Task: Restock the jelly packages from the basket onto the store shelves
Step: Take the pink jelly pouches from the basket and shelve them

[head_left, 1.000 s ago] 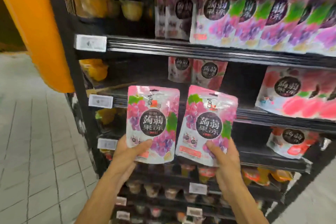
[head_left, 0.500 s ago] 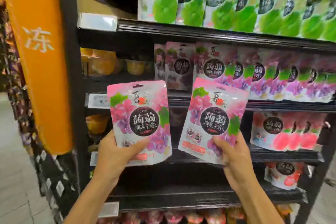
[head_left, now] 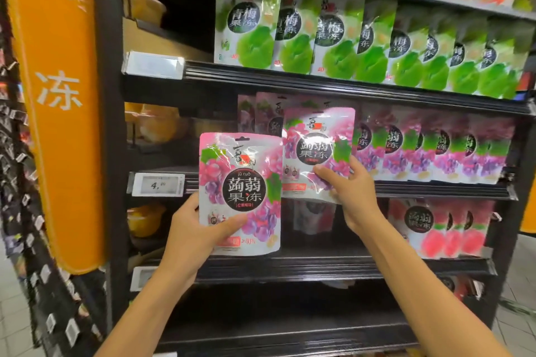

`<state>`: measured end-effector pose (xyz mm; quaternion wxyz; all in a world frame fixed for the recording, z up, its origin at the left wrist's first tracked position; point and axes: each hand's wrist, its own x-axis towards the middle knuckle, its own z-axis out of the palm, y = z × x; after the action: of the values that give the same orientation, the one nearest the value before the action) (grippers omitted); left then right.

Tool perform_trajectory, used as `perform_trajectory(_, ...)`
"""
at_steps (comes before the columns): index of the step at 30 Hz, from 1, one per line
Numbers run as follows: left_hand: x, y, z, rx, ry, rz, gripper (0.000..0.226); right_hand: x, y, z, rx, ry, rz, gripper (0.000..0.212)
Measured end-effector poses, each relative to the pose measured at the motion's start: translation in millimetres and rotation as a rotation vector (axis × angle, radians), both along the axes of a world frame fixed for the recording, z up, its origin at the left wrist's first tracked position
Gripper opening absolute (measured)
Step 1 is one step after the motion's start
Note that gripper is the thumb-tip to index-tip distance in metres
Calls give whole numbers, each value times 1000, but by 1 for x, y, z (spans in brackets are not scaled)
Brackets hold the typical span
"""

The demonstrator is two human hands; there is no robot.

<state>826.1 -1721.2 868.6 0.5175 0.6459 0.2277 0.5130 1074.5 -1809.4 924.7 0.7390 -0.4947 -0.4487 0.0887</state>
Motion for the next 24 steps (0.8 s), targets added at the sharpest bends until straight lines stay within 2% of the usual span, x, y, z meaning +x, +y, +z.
perform_trajectory(5,6,0,7,-36,-4,10,50,0,28,23,-20,-21,-28,28)
perform_trajectory(10,7,3,12,-19,30,12,54,2,52,29,-18,-55,-27,41)
perform_trajectory(13,6,6,13,-13,40,20,57,5,62,29,-98,-77,-109,82)
perform_trajectory(16,6,12,15,-15,37,36,56,10,68,29,-154,-155,-169,99)
perform_trajectory(18,7,15,14,-22,30,46,53,13,67,29,-197,-246,-198,98)
perform_trajectory(22,11,17,11,-39,22,57,53,21,54,36,-304,-377,-158,79)
perform_trajectory(24,14,17,10,-46,17,56,53,25,46,39,-353,-411,-154,79)
